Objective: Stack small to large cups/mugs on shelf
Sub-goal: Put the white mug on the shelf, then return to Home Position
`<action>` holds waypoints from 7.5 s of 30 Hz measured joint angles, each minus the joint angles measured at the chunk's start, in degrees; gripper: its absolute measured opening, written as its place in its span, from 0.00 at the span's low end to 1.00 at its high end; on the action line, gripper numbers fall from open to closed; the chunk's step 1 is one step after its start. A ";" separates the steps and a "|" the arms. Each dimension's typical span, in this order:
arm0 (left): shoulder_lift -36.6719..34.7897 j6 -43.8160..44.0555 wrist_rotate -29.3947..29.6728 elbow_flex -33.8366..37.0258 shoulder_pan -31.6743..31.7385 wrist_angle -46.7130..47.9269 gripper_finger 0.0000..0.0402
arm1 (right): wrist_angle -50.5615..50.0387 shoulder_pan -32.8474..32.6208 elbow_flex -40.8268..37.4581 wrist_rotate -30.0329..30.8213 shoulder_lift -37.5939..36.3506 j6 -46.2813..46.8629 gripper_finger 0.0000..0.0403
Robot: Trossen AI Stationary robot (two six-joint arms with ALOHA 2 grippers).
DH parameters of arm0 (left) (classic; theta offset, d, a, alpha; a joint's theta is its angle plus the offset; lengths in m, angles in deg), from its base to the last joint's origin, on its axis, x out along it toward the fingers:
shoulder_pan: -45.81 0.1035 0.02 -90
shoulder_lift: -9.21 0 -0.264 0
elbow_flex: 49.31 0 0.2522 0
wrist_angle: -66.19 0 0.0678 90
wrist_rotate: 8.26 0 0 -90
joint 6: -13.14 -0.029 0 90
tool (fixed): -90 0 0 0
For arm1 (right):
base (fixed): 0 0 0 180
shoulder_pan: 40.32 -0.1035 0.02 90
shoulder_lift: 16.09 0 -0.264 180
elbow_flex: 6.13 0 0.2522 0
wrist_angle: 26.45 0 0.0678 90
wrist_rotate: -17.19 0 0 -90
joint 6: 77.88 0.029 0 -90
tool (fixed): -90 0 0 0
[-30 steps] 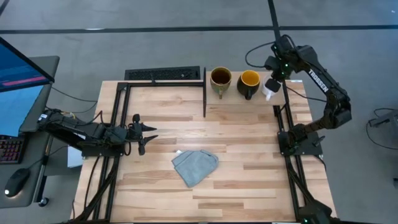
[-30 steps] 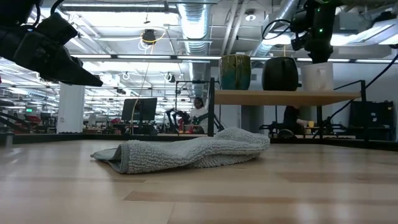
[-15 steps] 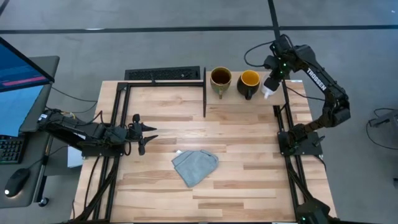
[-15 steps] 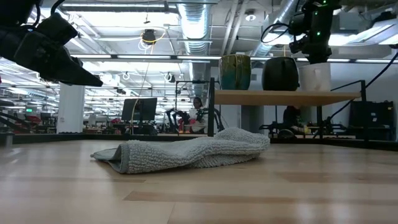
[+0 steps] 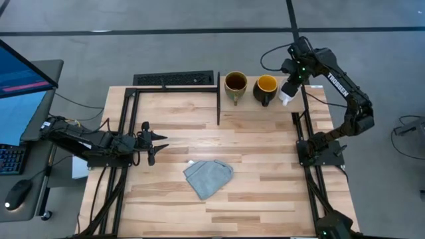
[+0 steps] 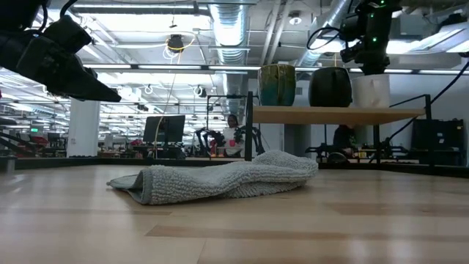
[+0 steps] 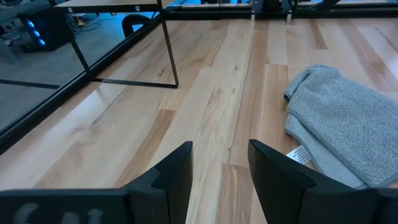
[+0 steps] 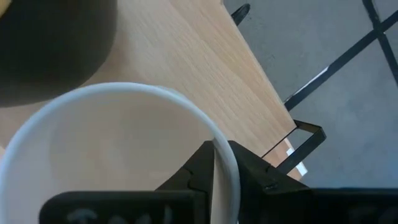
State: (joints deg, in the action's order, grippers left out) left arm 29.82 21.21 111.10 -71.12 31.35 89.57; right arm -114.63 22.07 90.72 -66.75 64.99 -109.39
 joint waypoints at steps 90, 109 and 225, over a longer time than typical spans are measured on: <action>0.01 0.57 -0.04 0.00 -0.01 0.01 0.36 | 4.63 -0.15 0.09 -6.67 -0.13 1.55 0.53; 0.00 1.05 -0.54 0.02 -0.01 0.02 0.36 | 4.62 -0.17 0.09 -7.93 -0.13 1.03 0.55; 0.01 -5.46 -1.06 0.02 0.00 -12.19 0.36 | 55.09 -88.41 -62.07 4.89 -68.46 35.19 0.56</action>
State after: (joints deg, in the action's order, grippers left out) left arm 29.83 15.76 110.03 -71.10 31.35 77.38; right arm -59.54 -66.34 28.65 -61.86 -3.47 -74.19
